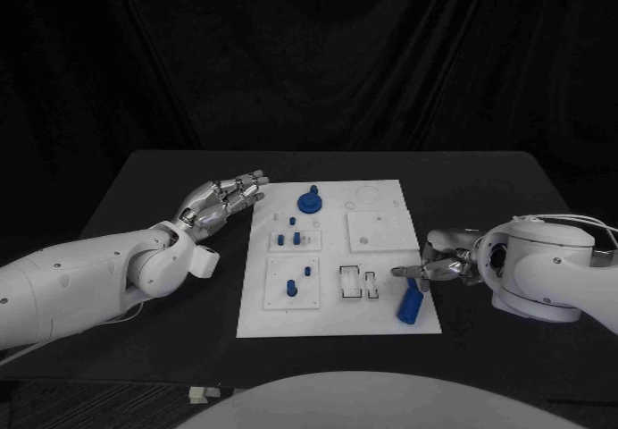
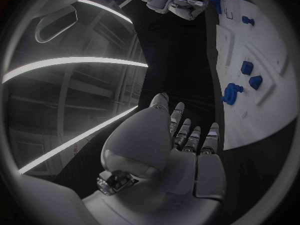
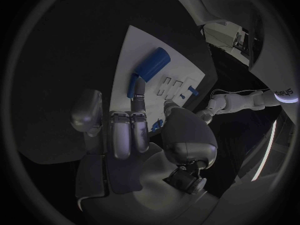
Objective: Assemble the parts on the task board
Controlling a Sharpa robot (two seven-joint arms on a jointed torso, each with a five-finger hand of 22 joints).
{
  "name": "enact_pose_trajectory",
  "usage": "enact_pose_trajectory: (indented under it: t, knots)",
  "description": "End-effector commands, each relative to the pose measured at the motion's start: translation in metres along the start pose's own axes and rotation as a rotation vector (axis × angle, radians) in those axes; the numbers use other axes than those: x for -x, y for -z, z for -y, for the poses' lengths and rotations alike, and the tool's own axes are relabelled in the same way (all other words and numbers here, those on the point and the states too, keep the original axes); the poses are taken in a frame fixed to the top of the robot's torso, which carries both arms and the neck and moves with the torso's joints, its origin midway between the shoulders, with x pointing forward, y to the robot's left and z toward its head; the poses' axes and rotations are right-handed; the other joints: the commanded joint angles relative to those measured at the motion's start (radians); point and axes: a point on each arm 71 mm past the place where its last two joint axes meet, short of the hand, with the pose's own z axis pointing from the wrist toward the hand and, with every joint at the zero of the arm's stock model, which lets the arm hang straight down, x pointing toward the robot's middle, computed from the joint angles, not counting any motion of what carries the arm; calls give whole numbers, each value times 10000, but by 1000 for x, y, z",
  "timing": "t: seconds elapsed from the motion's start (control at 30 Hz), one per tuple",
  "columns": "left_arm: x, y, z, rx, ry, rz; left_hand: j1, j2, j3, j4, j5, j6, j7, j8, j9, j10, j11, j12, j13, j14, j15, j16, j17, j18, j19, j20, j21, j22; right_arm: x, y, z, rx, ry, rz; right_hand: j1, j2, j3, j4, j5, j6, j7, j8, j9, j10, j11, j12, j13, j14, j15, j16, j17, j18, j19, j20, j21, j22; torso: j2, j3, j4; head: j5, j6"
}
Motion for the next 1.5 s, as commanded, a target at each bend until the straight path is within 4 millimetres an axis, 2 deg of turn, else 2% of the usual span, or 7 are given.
enact_pose_trajectory:
  t: [0.03, 0.27, 0.67, 0.9, 1.3, 1.47, 1.5]
  knots:
    - [-2, -1, 6, -964, 176, -116, 126, 0, 63, 12, 37, 61, 5, 49, 10, 14, 80, 77, 16, -12, 85, 45, 9, 63, 60, 9, 44, 22, -3, -2, -1, -129, 66, -182, 94, -12, -72, -9, 52, 24, 21, -40, -26, 1058, -15, 35, 2634, 1066, -32, 30, 2634, 56, -64, 6, -83, 1300, 12, 12, -1, -26, 0]
    - [-3, -1, 6, -921, 201, -145, 139, 5, 75, 12, 40, 131, 25, 67, 17, 32, 102, 112, 21, -8, 95, 53, 10, 69, 71, 13, 50, 29, -9, -5, -3, -119, 240, -549, 67, 21, -106, 13, 19, 48, 23, -67, -74, 1058, -13, 35, 2634, 1066, -31, 30, 2634, 60, -71, 10, -114, 1291, 19, 11, -24, -21, 0]
    - [-3, -1, 5, -871, 226, -176, 167, 4, 99, 18, 43, 276, 66, 115, 33, 80, 152, 179, 28, 9, 135, 91, 17, 74, 103, 18, 68, 64, -21, -5, -3, -87, 201, -837, -116, 196, -268, 28, -126, 148, 27, -170, -267, 1058, -5, 35, 2634, 1066, -26, 30, 2634, 65, -76, 19, -161, 1280, 3, 12, -3, -27, 0]
    - [-2, -1, 5, -839, 235, -184, 177, 7, 109, 21, 46, 328, 78, 131, 38, 97, 167, 204, 31, 18, 152, 106, 20, 75, 115, 20, 75, 80, -21, -2, -2, -56, -148, -550, -88, 281, -411, -2, -96, 528, -60, -59, -290, 1058, -77, 35, 2634, 1066, -63, 30, 2634, 68, -58, -1, -175, 1282, 12, 11, -12, 6, 0]
    - [-3, -1, 4, -746, 268, -228, 225, 29, 158, 19, 63, 463, 115, 180, 48, 146, 215, 267, 36, 45, 203, 154, 29, 71, 165, 27, 102, 139, -23, -3, -18, 316, -1174, -659, 498, 367, -436, -38, 361, 392, -33, -193, -342, 1058, -81, 35, 2634, 1066, -71, 30, 2634, 67, -34, -19, -217, 1285, 7, 12, 0, 13, 0]
    - [-2, -1, 4, -718, 270, -231, 239, 39, 174, 21, 67, 539, 129, 203, 55, 164, 231, 288, 38, 50, 217, 161, 30, 67, 177, 29, 108, 148, -20, -4, -20, 324, -1404, -695, 650, 323, -490, -42, 525, 281, 0, -265, -366, 1058, -71, 35, 2634, 1066, -67, 30, 2634, 74, -31, -18, -273, 1274, 14, 13, -4, 20, 0]
    - [-2, -1, 4, -716, 271, -232, 241, 40, 177, 21, 68, 551, 131, 206, 56, 166, 233, 291, 38, 53, 219, 168, 32, 66, 179, 29, 109, 152, -19, -5, -20, 315, -1413, -711, 592, 216, -610, -2, 637, 91, 53, -373, -408, 1058, -30, 35, 2634, 1066, -38, 30, 2634, 110, -95, -2, -538, 1213, 13, 13, -8, 28, 0]
